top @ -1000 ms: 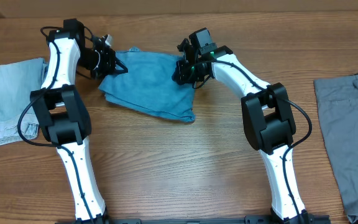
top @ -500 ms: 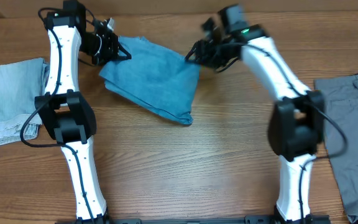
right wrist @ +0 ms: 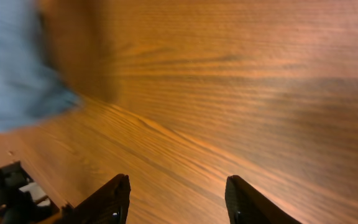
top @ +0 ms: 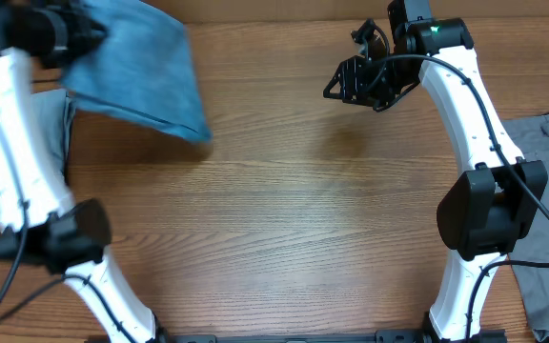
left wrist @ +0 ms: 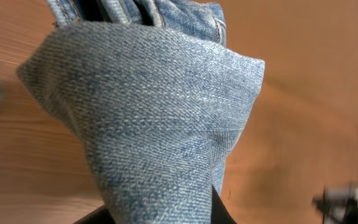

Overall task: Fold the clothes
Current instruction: 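Lift the bundle and carry it left with the left gripper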

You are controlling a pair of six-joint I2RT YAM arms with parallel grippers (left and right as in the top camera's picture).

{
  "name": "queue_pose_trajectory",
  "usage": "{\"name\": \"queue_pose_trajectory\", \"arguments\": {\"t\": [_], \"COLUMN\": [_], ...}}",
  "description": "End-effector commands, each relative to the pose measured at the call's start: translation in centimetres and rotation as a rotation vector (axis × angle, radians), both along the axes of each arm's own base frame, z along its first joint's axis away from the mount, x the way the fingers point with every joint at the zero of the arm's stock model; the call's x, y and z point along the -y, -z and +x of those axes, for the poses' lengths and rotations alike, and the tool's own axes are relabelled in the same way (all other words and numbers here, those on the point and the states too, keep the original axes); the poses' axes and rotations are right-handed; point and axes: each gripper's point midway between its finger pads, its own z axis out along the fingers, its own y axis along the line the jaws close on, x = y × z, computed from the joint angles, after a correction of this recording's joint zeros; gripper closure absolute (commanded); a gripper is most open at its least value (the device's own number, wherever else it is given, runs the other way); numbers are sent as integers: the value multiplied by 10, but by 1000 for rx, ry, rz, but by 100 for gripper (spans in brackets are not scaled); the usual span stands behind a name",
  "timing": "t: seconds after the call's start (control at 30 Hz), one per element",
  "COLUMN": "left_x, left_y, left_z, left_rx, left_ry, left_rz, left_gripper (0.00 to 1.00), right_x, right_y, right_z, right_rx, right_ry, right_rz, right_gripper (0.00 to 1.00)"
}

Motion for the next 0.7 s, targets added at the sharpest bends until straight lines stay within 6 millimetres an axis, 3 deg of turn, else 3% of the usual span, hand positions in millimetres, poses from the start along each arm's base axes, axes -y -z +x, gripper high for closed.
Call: {"name": "queue_pose_trajectory", "arguments": {"t": [0.0,0.17,0.23,0.27,0.37,0.47,0.57,0.67], "left_x": [-42,-116,-142,-157,-192,-209,-221,-237], "left_y": [-56,-53,-56,-57,-58,-56,-41,-13], "left_z": [-22,-37,-45,-50,-65,-68,-66,-57], "left_rx": [116,84,100,107,120,124,93,45], "left_ry": [-222,-577,-677,-736,-880,-927,-1008,-1096], "left_rz": [-52,-85,-115,-131,-118,-87,-109,-180], "left_gripper": [96,96,96,96,96,96,96,96], "right_x": [11,26,43,49,51,51,51,51], "right_y": [5,16,24,26,27,27,27,27], "right_z": [-5,-22,-25,-27,-33,-31,-31,-31], "right_rx": [14,-52,-69,-77,-107,-98,-99,-99], "right_ry": [-45,-58,-43,-39,-39,-38,-38,-38], "right_rz": [-59,-156,-261,-296,-308,-307,-307,-307], "right_gripper": [46,37,18,0,0,0,0,0]}}
